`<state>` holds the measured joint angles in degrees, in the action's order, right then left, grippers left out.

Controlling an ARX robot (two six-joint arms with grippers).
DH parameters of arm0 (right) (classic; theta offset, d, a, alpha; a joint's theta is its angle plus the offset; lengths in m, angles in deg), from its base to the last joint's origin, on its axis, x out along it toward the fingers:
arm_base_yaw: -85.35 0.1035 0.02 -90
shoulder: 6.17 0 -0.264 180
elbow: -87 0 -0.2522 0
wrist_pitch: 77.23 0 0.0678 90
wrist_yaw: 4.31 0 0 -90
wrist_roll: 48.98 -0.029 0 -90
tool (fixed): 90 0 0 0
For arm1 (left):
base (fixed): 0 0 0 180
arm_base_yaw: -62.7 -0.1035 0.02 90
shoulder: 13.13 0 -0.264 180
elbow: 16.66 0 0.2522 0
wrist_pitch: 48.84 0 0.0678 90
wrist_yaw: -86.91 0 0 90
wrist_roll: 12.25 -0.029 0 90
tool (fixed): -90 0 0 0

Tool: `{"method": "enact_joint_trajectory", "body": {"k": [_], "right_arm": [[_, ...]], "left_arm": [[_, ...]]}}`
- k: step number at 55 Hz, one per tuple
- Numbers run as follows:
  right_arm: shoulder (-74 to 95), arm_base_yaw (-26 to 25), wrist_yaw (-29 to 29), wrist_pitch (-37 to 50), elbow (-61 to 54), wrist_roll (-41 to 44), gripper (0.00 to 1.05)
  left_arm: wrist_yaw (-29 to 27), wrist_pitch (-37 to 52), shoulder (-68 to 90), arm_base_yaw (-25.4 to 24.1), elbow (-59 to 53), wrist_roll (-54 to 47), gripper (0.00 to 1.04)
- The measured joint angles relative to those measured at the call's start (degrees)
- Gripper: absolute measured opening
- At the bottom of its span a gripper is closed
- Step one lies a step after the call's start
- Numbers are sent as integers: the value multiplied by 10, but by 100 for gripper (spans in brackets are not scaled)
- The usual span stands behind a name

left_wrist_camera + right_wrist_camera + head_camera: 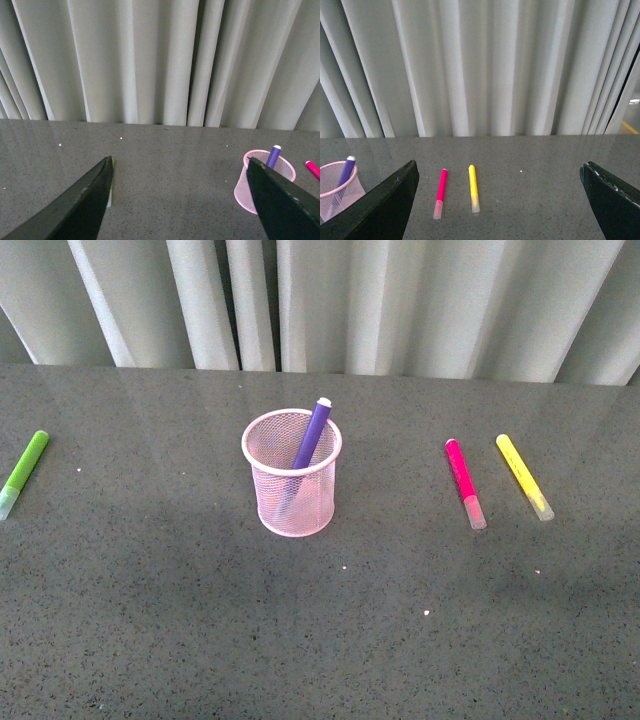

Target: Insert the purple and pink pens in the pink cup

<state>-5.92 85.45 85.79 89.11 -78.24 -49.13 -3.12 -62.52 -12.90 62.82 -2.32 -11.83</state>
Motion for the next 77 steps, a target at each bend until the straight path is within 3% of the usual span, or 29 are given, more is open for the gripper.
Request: {"method": "enact_joint_trajectory", "body": {"k": [4, 6, 9, 12, 21, 26, 34, 54, 77], "right_arm": [[0, 0, 0, 0, 0, 0, 98], [13, 8, 28, -29, 9, -16, 98], [75, 16, 93, -122, 51, -59, 98], [153, 3, 110, -162, 81, -92, 98], [369, -27, 86, -36, 132, -106, 98], [508, -16, 82, 54, 181, -83, 98], [678, 14, 71, 127, 252, -39, 98], [943, 94, 64, 114, 445, -33, 98], [1158, 131, 72, 97, 603, -82, 98]], "left_arm": [[0, 0, 0, 0, 0, 0, 96], [0, 0, 0, 0, 0, 0, 100], [0, 0, 0, 0, 0, -1, 98], [0, 0, 0, 0, 0, -1, 98], [0, 0, 0, 0, 0, -1, 98], [0, 0, 0, 0, 0, -1, 98], [0, 0, 0, 0, 0, -1, 98], [0, 0, 0, 0, 0, -1, 98], [0, 0, 0, 0, 0, -1, 98]]}}
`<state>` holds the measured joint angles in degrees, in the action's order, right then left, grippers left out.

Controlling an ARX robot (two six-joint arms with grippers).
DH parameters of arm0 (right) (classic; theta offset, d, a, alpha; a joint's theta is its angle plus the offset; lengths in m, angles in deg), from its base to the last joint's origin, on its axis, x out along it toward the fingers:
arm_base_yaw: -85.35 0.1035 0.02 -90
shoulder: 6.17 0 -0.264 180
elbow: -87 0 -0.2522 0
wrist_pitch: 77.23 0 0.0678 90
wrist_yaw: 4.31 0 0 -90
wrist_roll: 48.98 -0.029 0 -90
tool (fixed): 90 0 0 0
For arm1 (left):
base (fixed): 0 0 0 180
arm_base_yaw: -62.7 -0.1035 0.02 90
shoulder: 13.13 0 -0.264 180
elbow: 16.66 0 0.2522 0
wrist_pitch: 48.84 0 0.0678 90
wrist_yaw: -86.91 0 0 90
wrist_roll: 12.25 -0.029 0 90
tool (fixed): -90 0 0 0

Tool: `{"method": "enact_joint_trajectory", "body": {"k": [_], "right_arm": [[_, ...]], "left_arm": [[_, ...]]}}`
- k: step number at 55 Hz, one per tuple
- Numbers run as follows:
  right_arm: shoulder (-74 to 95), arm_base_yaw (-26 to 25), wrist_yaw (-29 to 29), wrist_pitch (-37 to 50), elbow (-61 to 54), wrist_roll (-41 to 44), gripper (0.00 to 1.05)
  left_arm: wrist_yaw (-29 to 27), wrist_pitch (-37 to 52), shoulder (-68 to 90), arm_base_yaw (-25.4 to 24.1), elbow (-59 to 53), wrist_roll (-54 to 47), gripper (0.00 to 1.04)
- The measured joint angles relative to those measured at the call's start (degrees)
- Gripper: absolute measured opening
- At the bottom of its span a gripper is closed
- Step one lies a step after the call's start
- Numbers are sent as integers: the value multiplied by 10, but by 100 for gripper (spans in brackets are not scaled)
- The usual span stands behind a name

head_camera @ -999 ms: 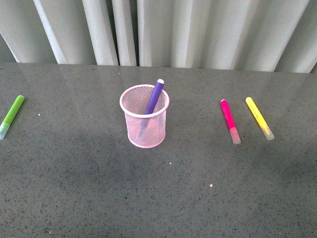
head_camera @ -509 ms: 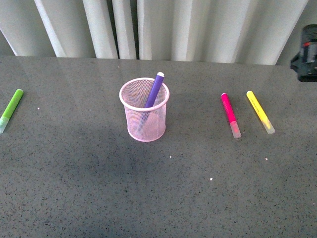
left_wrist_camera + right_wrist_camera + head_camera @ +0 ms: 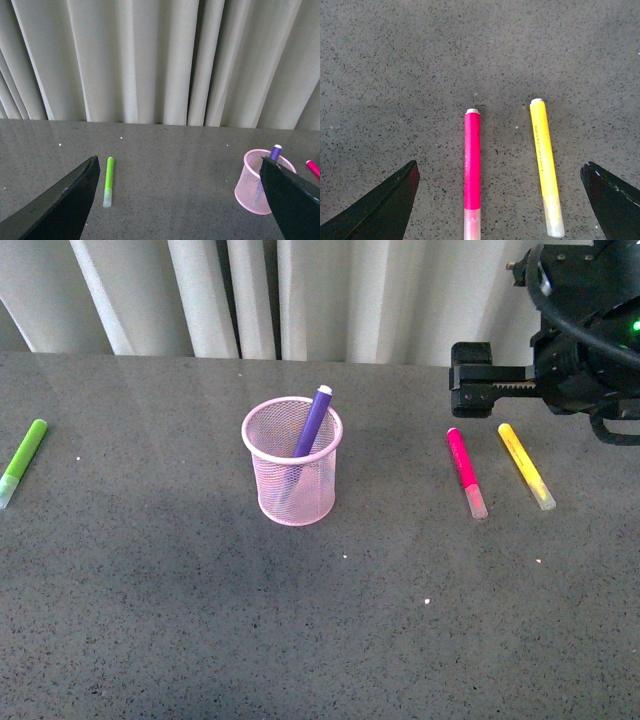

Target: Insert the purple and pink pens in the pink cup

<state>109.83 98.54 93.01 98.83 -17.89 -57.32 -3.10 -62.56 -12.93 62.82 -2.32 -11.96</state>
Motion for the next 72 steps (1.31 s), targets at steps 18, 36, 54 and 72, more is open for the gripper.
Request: {"method": "enact_joint_trajectory", "body": {"k": [18, 36, 54, 72], "right_arm": [[82, 3, -10, -11, 66, -12, 98], [133, 3, -27, -20, 112, -23, 98], [177, 9, -34, -24, 145, -37, 98], [208, 11, -44, -25, 165, -49, 98]], "left_arm": [[0, 0, 0, 0, 0, 0, 98], [0, 0, 0, 0, 0, 0, 98], [0, 0, 0, 0, 0, 0, 98], [0, 0, 0, 0, 0, 0, 98]]}}
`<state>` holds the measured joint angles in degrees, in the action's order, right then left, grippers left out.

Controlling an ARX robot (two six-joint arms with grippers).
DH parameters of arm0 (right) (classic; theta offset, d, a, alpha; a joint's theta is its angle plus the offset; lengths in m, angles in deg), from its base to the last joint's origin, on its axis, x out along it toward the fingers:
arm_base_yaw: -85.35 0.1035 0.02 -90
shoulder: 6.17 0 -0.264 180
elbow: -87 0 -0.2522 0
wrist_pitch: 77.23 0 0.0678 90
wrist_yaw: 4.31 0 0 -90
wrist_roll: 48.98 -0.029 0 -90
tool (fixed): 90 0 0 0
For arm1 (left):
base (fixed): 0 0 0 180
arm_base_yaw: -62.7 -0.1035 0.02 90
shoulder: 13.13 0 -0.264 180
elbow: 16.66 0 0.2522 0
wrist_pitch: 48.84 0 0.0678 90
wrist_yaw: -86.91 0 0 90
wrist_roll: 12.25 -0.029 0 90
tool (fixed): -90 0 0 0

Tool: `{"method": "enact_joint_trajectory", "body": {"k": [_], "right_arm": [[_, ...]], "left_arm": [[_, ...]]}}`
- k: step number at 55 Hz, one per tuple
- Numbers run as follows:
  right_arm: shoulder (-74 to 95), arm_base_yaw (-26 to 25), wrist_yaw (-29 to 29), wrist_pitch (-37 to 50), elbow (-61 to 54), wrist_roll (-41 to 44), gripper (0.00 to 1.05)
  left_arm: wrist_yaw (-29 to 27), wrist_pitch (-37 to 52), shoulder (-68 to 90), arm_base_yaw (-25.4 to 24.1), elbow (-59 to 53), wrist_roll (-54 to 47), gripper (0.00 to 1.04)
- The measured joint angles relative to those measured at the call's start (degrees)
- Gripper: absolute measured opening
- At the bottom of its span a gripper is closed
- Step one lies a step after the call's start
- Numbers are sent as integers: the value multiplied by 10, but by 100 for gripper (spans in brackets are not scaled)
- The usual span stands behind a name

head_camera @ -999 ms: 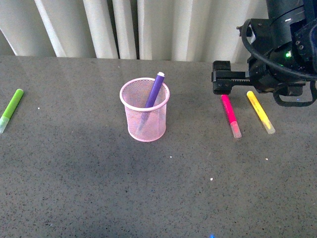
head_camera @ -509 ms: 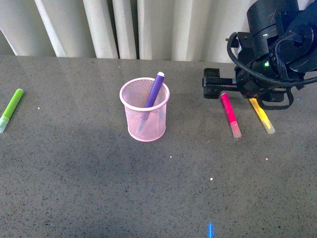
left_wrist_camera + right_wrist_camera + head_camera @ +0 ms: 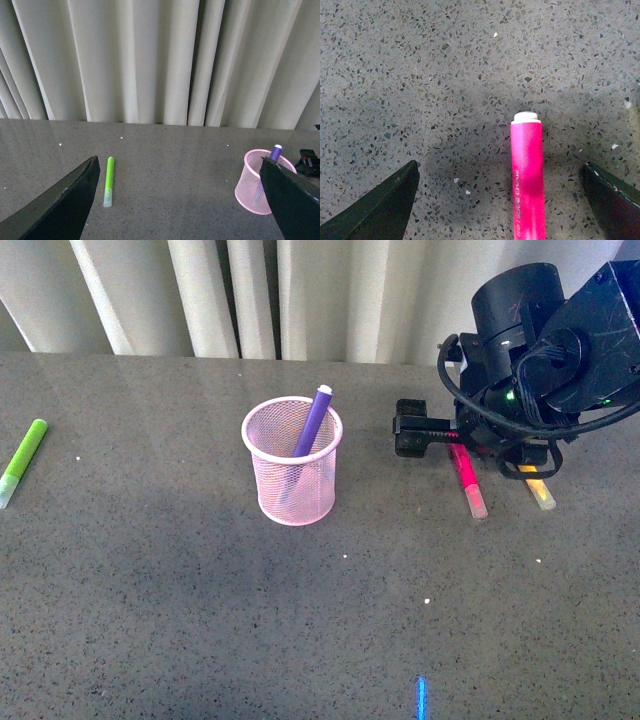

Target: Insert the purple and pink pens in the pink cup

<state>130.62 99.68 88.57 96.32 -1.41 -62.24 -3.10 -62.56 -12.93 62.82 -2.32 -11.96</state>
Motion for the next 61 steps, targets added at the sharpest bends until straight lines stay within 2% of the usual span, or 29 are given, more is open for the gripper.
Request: {"method": "enact_joint_trajectory", "body": {"k": [6, 18, 24, 36, 49, 56, 61], "right_arm": [[4, 0, 0, -1, 5, -1, 96], [11, -5, 0, -7, 16, 0, 65], [13, -7, 0, -7, 18, -1, 43], [14, -8, -7, -4, 18, 0, 15], [7, -7, -7, 94, -20, 25, 12], [-28, -2, 2, 178, -54, 62, 12], [-77, 9, -7, 277, -86, 125, 12]], "left_arm": [[0, 0, 0, 0, 0, 0, 98], [0, 0, 0, 0, 0, 0, 98], [0, 0, 0, 0, 0, 0, 98], [0, 0, 0, 0, 0, 0, 98], [0, 0, 0, 0, 0, 0, 98], [0, 0, 0, 0, 0, 0, 98], [0, 0, 0, 0, 0, 0, 98]]}}
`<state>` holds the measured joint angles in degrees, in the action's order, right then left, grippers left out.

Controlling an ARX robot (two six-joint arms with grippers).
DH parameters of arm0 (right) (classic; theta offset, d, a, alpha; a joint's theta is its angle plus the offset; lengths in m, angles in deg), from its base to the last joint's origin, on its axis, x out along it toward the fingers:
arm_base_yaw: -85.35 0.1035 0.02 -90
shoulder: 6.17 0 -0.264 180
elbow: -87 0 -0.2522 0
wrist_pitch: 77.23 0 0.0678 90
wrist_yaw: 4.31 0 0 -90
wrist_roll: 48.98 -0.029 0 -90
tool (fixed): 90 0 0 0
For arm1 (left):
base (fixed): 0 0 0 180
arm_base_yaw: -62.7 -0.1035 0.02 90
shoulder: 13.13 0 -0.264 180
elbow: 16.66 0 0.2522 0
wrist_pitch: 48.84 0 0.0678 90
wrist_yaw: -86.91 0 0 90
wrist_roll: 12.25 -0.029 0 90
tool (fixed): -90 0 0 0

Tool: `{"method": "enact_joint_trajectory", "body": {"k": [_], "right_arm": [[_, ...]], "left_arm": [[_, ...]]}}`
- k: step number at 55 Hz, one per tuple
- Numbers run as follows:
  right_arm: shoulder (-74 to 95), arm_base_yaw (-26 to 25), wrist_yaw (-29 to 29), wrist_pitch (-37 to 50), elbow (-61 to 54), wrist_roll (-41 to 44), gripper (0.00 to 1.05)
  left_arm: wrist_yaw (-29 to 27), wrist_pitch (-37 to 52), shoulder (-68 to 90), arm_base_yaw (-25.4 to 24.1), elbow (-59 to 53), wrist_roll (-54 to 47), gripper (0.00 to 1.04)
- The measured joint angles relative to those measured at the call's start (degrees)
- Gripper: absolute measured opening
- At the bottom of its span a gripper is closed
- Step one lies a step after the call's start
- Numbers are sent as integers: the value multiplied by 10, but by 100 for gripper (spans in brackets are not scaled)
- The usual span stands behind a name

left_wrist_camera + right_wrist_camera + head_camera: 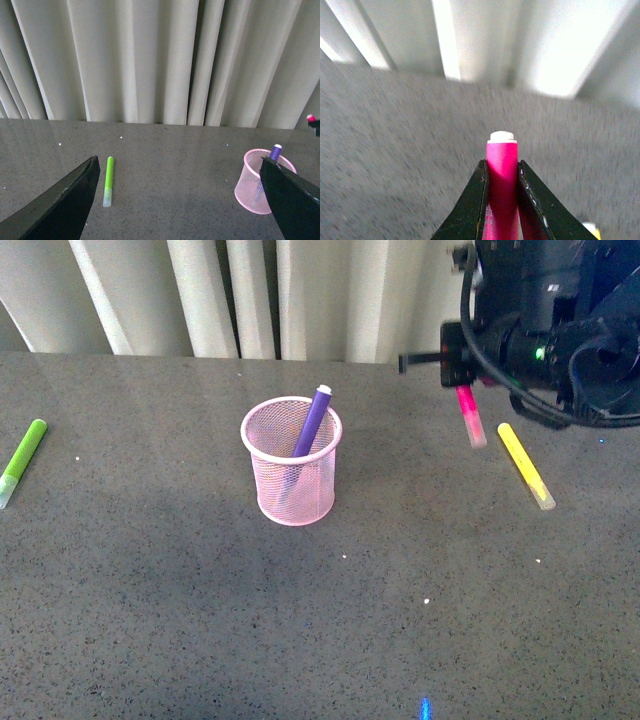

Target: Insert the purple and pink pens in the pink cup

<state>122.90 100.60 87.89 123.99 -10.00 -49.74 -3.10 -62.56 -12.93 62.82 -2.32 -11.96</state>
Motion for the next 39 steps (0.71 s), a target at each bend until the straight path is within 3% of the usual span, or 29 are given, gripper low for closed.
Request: {"method": "enact_joint_trajectory", "body": {"k": [20, 28, 39], "right_arm": [[-79, 106, -74, 157, -49, 76, 12], [-75, 137, -99, 206, -53, 65, 12], [-50, 156, -88, 231, -39, 27, 12]], "left_arm": [[0, 0, 0, 0, 0, 0, 98], [0, 0, 0, 0, 0, 0, 98], [0, 0, 0, 0, 0, 0, 98]]}}
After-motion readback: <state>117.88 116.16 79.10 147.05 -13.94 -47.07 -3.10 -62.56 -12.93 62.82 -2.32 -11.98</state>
